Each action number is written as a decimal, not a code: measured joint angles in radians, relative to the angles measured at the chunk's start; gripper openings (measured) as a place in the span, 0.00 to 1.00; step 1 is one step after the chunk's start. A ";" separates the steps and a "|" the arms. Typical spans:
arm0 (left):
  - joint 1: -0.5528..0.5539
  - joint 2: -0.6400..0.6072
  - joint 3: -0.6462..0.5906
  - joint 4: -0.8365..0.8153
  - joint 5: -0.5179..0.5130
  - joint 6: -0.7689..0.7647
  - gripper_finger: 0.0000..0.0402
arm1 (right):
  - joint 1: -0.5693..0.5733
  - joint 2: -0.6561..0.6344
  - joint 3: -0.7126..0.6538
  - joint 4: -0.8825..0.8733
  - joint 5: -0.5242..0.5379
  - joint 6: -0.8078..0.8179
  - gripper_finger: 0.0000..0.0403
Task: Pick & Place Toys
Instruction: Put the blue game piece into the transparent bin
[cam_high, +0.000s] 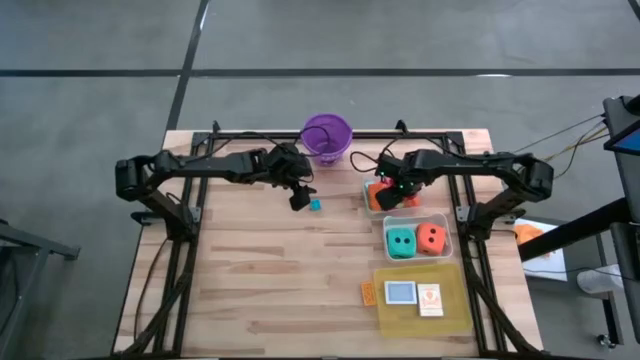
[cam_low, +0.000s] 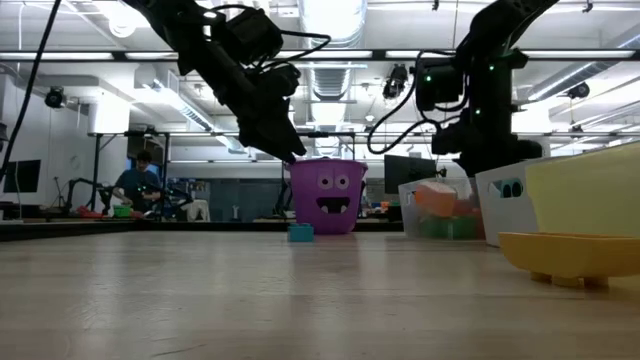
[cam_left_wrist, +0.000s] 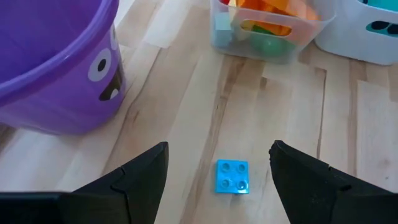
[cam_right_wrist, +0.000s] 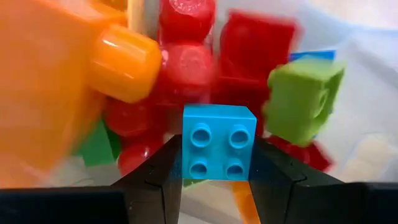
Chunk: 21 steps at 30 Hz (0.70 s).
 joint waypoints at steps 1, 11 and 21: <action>0.000 0.000 0.000 -0.001 0.001 -0.006 0.67 | -0.002 0.007 0.000 0.007 -0.010 -0.005 0.33; 0.000 -0.001 0.000 -0.021 0.003 -0.009 0.67 | -0.007 0.020 -0.007 0.031 -0.034 -0.021 0.33; 0.000 -0.001 -0.001 -0.021 0.006 -0.010 0.67 | -0.006 0.020 -0.009 0.033 -0.042 -0.033 0.33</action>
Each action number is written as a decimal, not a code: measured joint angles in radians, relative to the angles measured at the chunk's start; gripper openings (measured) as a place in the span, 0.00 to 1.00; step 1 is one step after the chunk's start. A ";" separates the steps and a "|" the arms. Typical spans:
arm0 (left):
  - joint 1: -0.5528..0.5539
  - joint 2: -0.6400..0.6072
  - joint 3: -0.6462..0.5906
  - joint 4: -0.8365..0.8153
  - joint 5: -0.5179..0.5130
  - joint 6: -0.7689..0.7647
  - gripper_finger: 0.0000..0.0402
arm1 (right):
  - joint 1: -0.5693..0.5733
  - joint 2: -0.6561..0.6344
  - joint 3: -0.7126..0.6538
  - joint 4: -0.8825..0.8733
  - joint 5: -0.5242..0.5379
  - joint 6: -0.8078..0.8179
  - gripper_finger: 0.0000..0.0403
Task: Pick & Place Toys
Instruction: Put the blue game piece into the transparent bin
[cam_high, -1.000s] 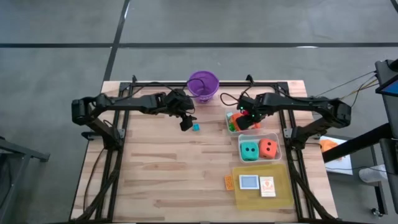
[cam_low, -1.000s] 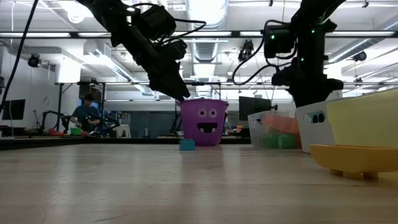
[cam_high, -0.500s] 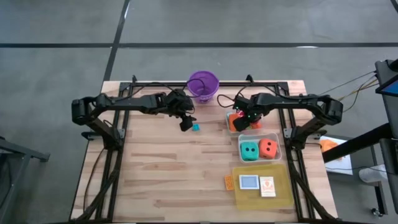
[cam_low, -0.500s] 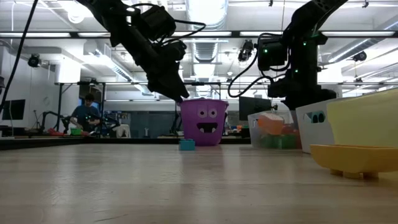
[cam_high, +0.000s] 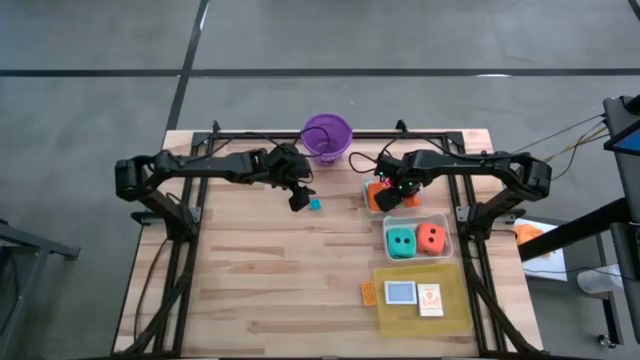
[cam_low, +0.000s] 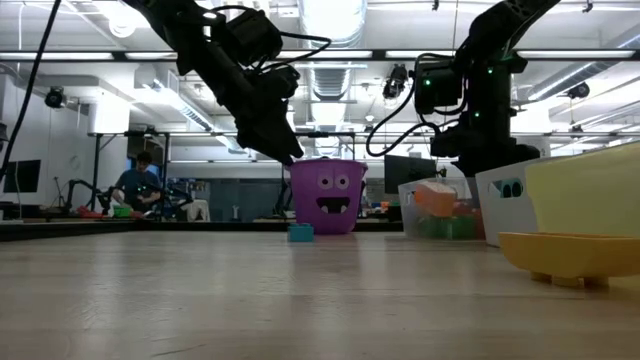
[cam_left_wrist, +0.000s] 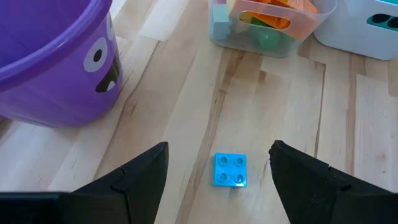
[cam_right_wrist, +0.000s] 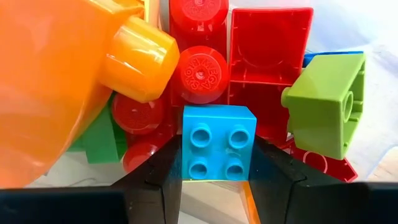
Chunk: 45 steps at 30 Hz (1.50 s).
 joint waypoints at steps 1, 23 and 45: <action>0.000 0.000 0.000 0.000 0.002 0.000 0.67 | 0.000 0.000 0.000 0.000 -0.003 0.000 0.34; -0.005 0.015 0.000 -0.007 0.009 0.032 0.67 | 0.008 -0.029 -0.001 -0.011 -0.095 -0.001 0.71; -0.082 0.208 -0.001 0.053 -0.054 0.064 0.68 | 0.125 -0.417 -0.001 -0.011 0.009 0.221 0.78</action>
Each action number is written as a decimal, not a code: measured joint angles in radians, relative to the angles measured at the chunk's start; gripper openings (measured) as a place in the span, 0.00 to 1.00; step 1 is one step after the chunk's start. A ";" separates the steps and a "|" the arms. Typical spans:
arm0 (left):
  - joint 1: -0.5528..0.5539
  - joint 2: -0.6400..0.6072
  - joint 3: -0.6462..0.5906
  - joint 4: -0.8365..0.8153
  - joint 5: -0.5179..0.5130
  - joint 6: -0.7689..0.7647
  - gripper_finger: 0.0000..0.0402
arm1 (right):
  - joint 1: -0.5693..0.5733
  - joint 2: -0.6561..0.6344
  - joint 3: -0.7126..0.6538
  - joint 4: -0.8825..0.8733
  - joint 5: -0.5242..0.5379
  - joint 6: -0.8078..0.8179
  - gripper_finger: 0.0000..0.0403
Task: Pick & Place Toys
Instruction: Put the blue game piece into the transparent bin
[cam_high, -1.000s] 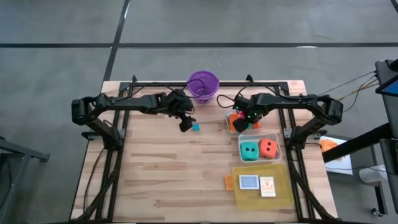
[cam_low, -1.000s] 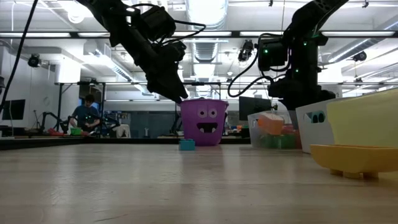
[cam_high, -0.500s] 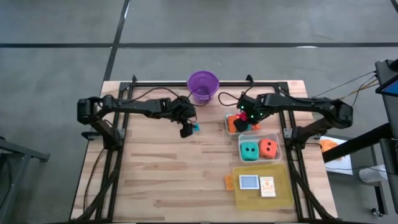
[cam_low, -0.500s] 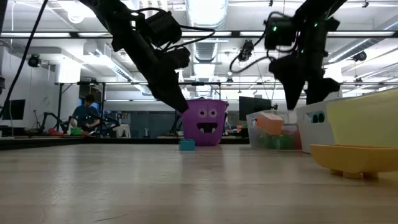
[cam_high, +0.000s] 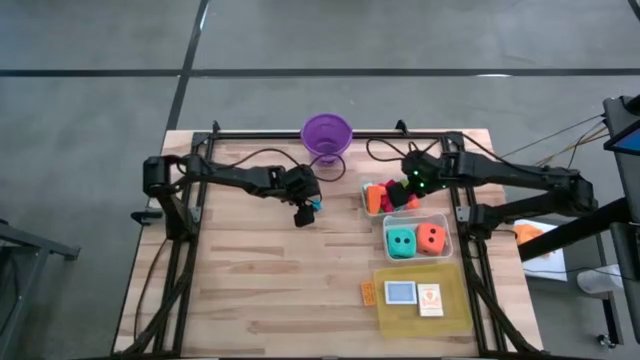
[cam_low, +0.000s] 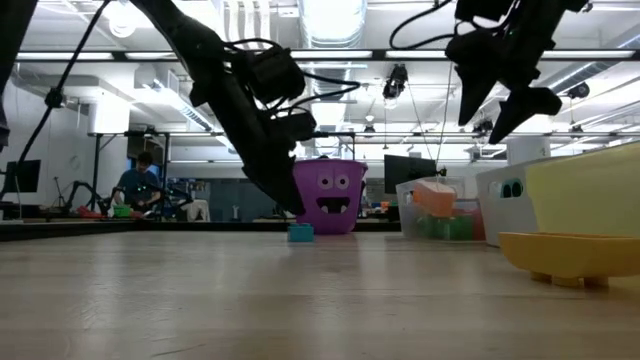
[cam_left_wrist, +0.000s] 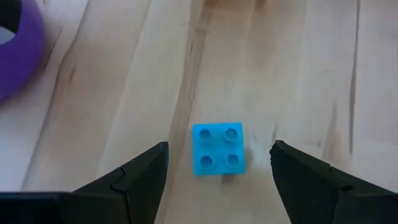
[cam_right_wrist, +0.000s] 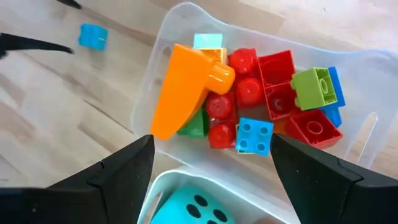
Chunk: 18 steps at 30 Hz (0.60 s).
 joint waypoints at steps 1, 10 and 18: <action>0.000 0.008 0.000 0.003 0.000 0.011 0.68 | 0.004 -0.008 0.000 0.000 0.003 0.003 0.78; -0.003 0.065 0.000 0.034 -0.005 0.044 0.68 | 0.029 -0.022 -0.006 0.000 0.008 0.007 0.78; -0.005 0.070 0.000 0.048 -0.006 0.064 0.68 | 0.054 -0.022 -0.021 0.000 0.018 0.008 0.78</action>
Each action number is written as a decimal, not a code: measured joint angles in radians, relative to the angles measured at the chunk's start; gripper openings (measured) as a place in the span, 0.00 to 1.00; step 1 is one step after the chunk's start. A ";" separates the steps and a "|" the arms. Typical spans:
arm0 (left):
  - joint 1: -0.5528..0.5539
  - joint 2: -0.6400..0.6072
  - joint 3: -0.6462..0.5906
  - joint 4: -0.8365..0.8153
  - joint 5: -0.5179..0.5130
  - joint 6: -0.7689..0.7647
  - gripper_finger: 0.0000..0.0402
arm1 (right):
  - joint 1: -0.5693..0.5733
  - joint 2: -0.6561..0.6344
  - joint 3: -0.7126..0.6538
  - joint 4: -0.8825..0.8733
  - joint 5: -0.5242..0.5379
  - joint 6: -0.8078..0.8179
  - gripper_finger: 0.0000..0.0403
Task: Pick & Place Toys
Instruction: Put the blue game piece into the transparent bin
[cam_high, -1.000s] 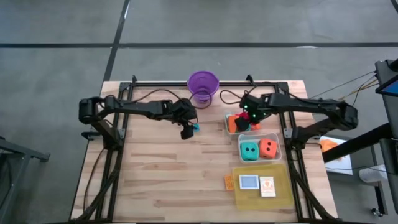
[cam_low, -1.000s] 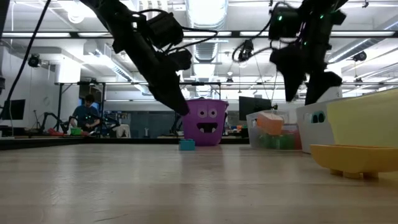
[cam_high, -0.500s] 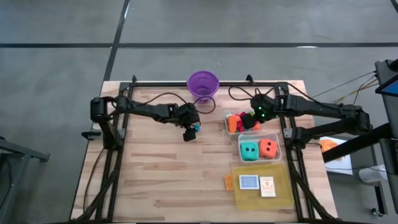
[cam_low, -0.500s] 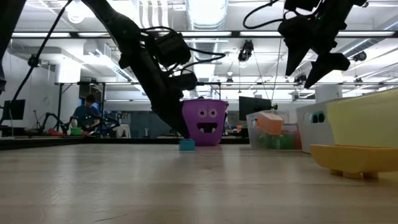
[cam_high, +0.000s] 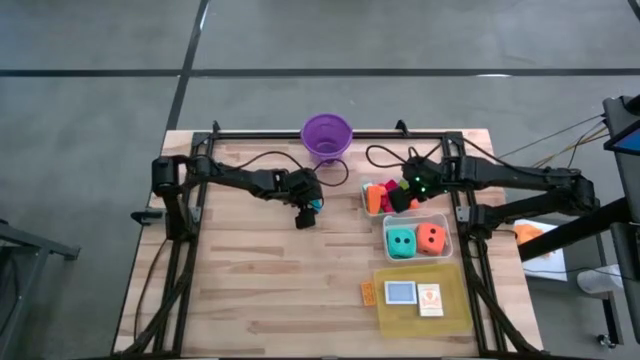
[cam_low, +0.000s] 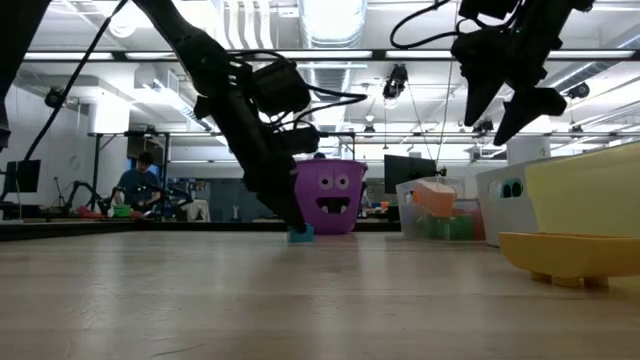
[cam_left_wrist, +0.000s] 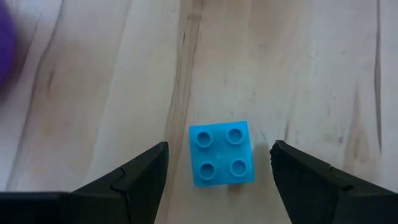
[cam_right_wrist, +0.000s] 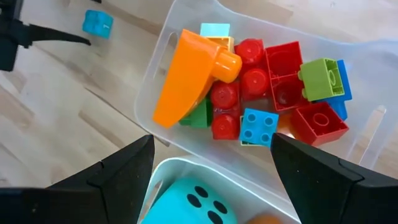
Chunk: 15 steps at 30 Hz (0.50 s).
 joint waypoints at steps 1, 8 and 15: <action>0.000 0.000 0.000 0.003 0.000 0.010 0.68 | 0.000 0.000 -0.003 0.000 0.000 0.000 0.78; -0.001 0.000 -0.021 0.011 0.010 0.030 0.68 | 0.000 0.000 -0.028 0.000 0.000 0.005 0.78; -0.006 0.000 -0.060 0.056 0.010 0.008 0.68 | 0.000 0.000 -0.030 0.000 -0.001 0.006 0.78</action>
